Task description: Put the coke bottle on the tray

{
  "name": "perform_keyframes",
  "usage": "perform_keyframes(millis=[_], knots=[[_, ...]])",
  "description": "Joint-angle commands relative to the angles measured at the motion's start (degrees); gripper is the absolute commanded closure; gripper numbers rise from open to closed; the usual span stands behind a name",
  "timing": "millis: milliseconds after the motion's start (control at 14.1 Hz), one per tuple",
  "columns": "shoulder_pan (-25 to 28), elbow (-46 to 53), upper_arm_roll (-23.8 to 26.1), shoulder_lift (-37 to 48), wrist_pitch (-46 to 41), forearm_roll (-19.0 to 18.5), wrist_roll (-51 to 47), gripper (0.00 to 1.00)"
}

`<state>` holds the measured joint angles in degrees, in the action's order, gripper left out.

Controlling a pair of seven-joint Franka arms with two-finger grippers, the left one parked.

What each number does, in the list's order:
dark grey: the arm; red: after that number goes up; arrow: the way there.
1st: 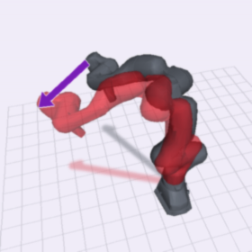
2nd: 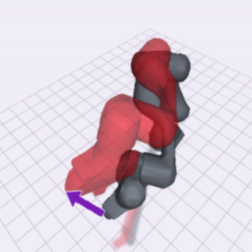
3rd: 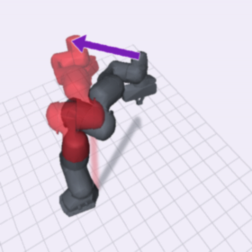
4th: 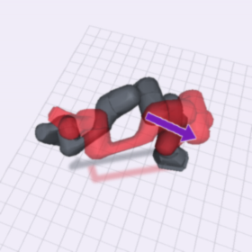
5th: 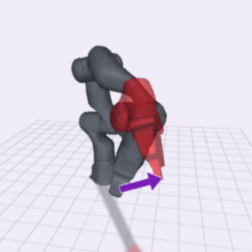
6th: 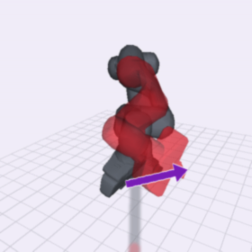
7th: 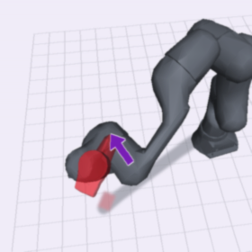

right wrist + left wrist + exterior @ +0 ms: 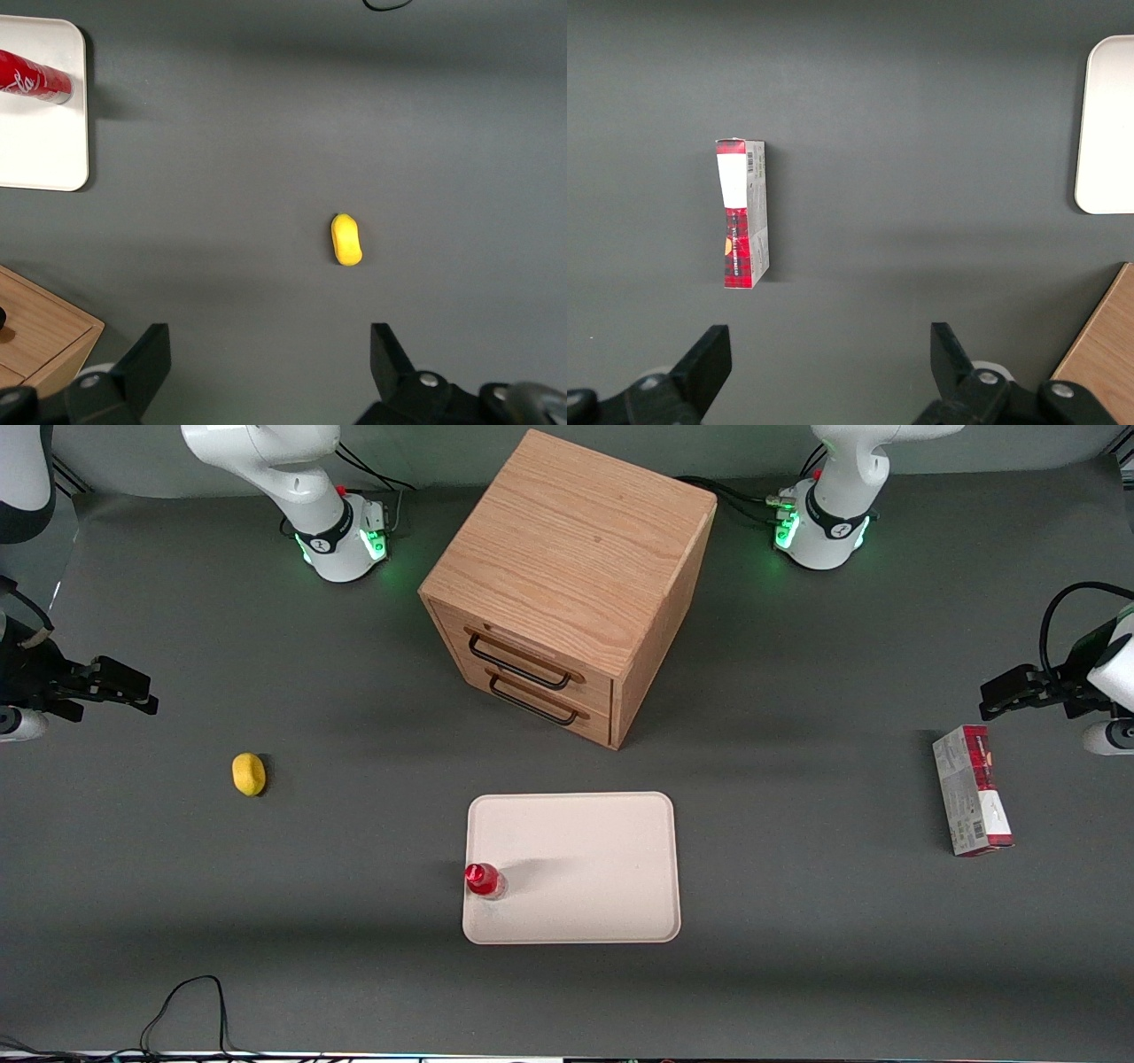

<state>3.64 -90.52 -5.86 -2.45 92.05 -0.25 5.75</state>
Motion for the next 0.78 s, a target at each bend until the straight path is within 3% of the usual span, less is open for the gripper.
perform_keyframes(millis=[0, 710], knots=[[1.45, -0.97, -0.91, 1.48, 0.50, -1.42, -0.12, 0.00], [1.54, 0.08, -1.35, 1.31, 0.32, -1.42, -0.04, 0.00]])
